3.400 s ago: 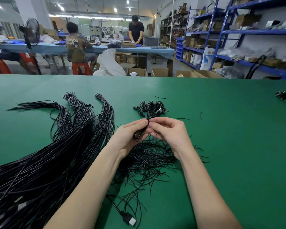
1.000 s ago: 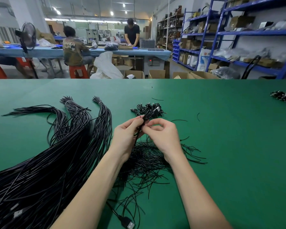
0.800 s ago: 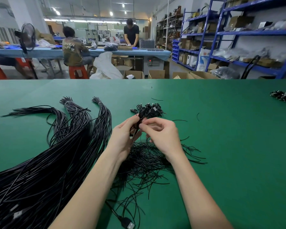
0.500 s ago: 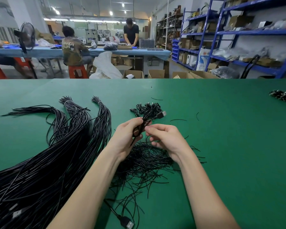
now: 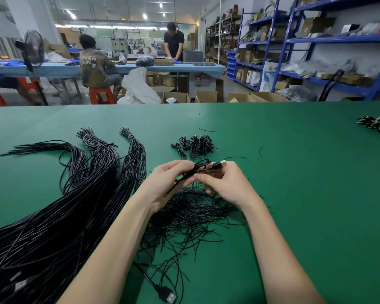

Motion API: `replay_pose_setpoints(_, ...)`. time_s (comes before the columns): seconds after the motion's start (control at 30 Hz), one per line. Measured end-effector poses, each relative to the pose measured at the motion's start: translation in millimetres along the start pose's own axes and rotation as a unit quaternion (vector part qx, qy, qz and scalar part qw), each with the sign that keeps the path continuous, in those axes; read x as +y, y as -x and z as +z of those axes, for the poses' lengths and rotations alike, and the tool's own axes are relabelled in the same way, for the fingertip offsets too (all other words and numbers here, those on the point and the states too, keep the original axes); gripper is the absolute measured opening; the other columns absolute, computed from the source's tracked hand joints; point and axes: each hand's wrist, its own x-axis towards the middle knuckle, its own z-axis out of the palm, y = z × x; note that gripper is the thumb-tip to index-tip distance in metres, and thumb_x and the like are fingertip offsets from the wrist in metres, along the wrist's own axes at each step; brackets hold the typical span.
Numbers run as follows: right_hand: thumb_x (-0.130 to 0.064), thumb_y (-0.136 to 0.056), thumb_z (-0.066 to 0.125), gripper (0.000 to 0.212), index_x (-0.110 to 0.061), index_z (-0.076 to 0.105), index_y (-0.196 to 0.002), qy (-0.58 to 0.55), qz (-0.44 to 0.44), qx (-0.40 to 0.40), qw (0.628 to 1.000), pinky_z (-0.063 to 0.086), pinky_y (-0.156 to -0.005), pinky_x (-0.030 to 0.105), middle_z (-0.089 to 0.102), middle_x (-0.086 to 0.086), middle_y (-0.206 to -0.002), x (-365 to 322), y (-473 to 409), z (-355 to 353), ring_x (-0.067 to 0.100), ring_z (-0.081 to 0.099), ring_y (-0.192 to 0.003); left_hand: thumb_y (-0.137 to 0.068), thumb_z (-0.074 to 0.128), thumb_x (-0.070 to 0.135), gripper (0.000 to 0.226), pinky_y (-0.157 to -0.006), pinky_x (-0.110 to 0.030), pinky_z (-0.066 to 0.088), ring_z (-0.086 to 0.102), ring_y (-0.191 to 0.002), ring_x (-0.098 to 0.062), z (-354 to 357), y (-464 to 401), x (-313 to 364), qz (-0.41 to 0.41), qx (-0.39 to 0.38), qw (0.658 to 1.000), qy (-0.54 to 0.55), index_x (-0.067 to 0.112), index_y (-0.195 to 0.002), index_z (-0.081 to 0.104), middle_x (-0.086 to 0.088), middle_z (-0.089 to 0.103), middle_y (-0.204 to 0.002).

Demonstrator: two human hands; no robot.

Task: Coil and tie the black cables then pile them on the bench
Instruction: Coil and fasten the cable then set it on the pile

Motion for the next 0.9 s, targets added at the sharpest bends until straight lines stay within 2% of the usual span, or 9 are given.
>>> replay_pose_setpoints(0.17,-0.025,-0.085,0.083,0.005,-0.022,0.081,-0.088,0.021,-0.016,0.030,0.999,0.061,-0.062,0.033,0.073,-0.010,-0.067,3,-3,0,0.006,0.062,-0.059,-0.087,0.074,0.011,0.010,-0.077,-0.017,0.058,0.074,-0.083,-0.011,1,1,1,-0.006,0.010,1.000,-0.003,0.007,-0.083,0.082,-0.009,0.078,-0.096)
replay_pose_setpoints(0.23,-0.023,-0.087,0.082,0.006,-0.019,0.081,-0.091,0.011,-0.027,0.012,1.000,0.062,-0.065,0.038,0.077,-0.003,-0.077,3,-2,2,0.011,0.066,-0.066,-0.089,0.071,0.010,0.014,-0.078,-0.019,0.059,0.072,-0.080,-0.012,-2,0,2,-0.013,0.005,1.000,0.004,0.008,-0.080,0.081,-0.009,0.076,-0.092)
replay_pose_setpoints(0.3,-0.015,-0.089,0.080,0.008,-0.013,0.080,-0.096,-0.015,-0.037,-0.031,0.999,0.060,-0.067,0.036,0.077,0.009,-0.087,2,0,0,0.016,0.064,-0.070,-0.091,0.068,0.008,0.018,-0.073,-0.017,0.059,0.069,-0.075,-0.010,-6,2,5,-0.027,-0.028,0.999,-0.006,0.008,-0.078,0.081,-0.007,0.075,-0.089)
replay_pose_setpoints(0.4,-0.004,-0.091,0.073,0.010,-0.012,0.078,-0.094,-0.024,-0.024,-0.123,0.992,0.054,-0.064,0.027,0.070,0.006,-0.081,1,3,-11,0.013,0.059,-0.070,-0.085,0.071,0.006,0.011,-0.069,-0.016,0.056,0.067,-0.074,-0.009,-12,7,10,-0.048,-0.110,0.991,-0.054,0.007,-0.077,0.078,-0.006,0.071,-0.086)
replay_pose_setpoints(0.53,-0.016,-0.092,0.076,0.006,-0.018,0.079,-0.089,0.036,0.017,-0.190,0.981,0.042,-0.057,0.021,0.067,0.000,-0.072,-2,4,-21,0.011,0.052,-0.062,-0.086,0.071,-0.002,0.017,-0.078,-0.020,0.055,0.069,-0.078,-0.011,-16,13,15,-0.018,-0.182,0.956,-0.231,0.011,-0.079,0.080,-0.006,0.074,-0.083)
replay_pose_setpoints(0.6,-0.023,-0.089,0.080,0.005,-0.018,0.081,-0.089,0.105,0.010,-0.182,0.978,0.039,-0.062,0.028,0.068,0.005,-0.073,-6,2,-22,0.013,0.049,-0.066,-0.082,0.076,0.002,0.015,-0.077,-0.022,0.051,0.064,-0.074,-0.010,-13,14,17,0.020,-0.164,0.918,-0.362,0.017,-0.080,0.081,-0.005,0.074,-0.078)
replay_pose_setpoints(0.67,-0.022,-0.086,0.080,0.004,-0.024,0.080,-0.082,0.188,-0.004,-0.143,0.972,0.042,-0.066,0.025,0.072,-0.004,-0.071,-10,-1,-19,0.005,0.053,-0.064,-0.076,0.078,0.009,0.014,-0.074,-0.024,0.048,0.060,-0.070,-0.008,-8,12,16,0.059,-0.115,0.884,-0.449,0.022,-0.077,0.081,-0.001,0.075,-0.075)
replay_pose_setpoints(0.77,-0.021,-0.087,0.074,0.022,-0.034,0.072,-0.070,0.284,-0.039,-0.021,0.958,0.036,-0.054,0.013,0.065,-0.018,-0.060,-17,-6,-8,-0.006,0.052,-0.052,-0.071,0.078,0.014,0.011,-0.067,-0.012,0.047,0.060,-0.061,0.002,3,10,12,0.128,0.005,0.874,-0.468,0.025,-0.072,0.079,0.010,0.073,-0.068)
replay_pose_setpoints(0.9,-0.020,-0.088,0.073,0.022,-0.032,0.067,-0.071,0.278,-0.067,0.080,0.955,0.042,-0.057,0.020,0.060,-0.018,-0.056,-22,-7,8,-0.005,0.056,-0.053,-0.071,0.080,0.017,0.014,-0.063,-0.014,0.050,0.065,-0.063,-0.002,7,8,11,0.172,0.109,0.877,-0.435,0.025,-0.080,0.073,0.010,0.075,-0.073)
